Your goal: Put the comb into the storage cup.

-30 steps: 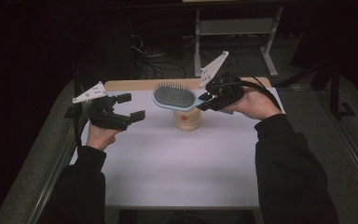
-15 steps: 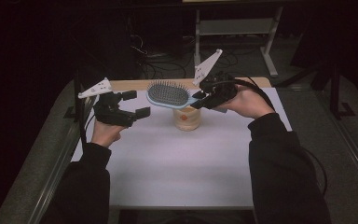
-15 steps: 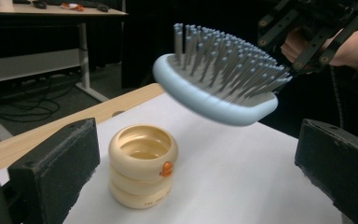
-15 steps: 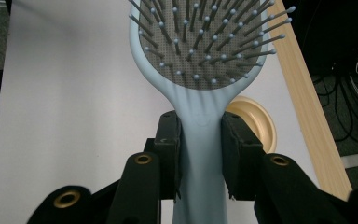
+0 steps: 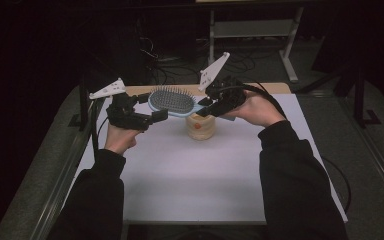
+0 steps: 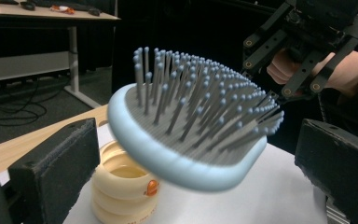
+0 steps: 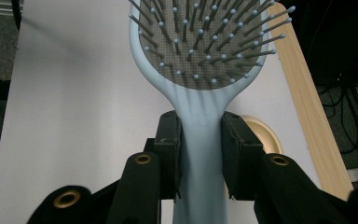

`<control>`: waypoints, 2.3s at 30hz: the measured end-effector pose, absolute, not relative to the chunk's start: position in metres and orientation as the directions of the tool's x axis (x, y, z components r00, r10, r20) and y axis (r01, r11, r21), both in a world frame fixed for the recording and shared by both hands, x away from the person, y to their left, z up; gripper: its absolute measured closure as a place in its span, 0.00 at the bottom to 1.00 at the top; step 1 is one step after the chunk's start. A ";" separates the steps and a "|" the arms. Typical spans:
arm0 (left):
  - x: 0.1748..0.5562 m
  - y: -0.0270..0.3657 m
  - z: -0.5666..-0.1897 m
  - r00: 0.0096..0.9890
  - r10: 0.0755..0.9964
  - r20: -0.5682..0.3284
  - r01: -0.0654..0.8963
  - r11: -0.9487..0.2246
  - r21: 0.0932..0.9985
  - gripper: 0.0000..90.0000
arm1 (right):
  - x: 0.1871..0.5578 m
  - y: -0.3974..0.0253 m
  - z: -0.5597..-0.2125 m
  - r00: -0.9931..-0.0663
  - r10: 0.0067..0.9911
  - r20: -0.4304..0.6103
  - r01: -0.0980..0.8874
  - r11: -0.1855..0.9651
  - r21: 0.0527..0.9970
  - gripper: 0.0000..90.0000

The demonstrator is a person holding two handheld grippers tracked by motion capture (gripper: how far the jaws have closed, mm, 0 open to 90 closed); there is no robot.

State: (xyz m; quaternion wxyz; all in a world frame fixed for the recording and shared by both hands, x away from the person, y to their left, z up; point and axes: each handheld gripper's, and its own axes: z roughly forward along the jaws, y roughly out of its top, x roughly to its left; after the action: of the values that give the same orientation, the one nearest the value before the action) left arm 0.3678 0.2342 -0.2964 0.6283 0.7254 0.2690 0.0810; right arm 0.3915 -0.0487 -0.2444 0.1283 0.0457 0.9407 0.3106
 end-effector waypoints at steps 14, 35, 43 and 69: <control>0.373 0.228 -0.293 0.830 0.486 -0.272 0.324 -0.023 0.946 0.02 | 0.391 -0.043 -0.246 -0.961 0.159 -0.226 -0.005 0.807 0.591 0.76; 0.384 0.234 -0.303 0.739 0.509 -0.441 0.457 0.102 0.884 0.22 | 0.392 -0.034 -0.253 -0.948 0.175 -0.265 -0.012 0.814 0.581 0.76; 0.385 0.238 -0.303 0.725 0.497 -0.477 0.481 0.131 0.867 0.25 | 0.390 -0.035 -0.252 -0.942 0.182 -0.280 -0.022 0.803 0.596 0.76; 0.370 0.232 -0.274 0.784 0.549 -0.289 0.340 0.009 0.940 0.64 | 0.393 -0.022 -0.269 -0.945 0.178 -0.274 -0.001 0.836 0.548 0.76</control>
State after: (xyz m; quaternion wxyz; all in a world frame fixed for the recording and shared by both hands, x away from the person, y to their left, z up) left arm 0.3699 0.2315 -0.2739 0.6351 0.6992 0.3178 0.0822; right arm 0.3926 -0.0224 -0.2688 0.1588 0.0469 0.9449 0.2822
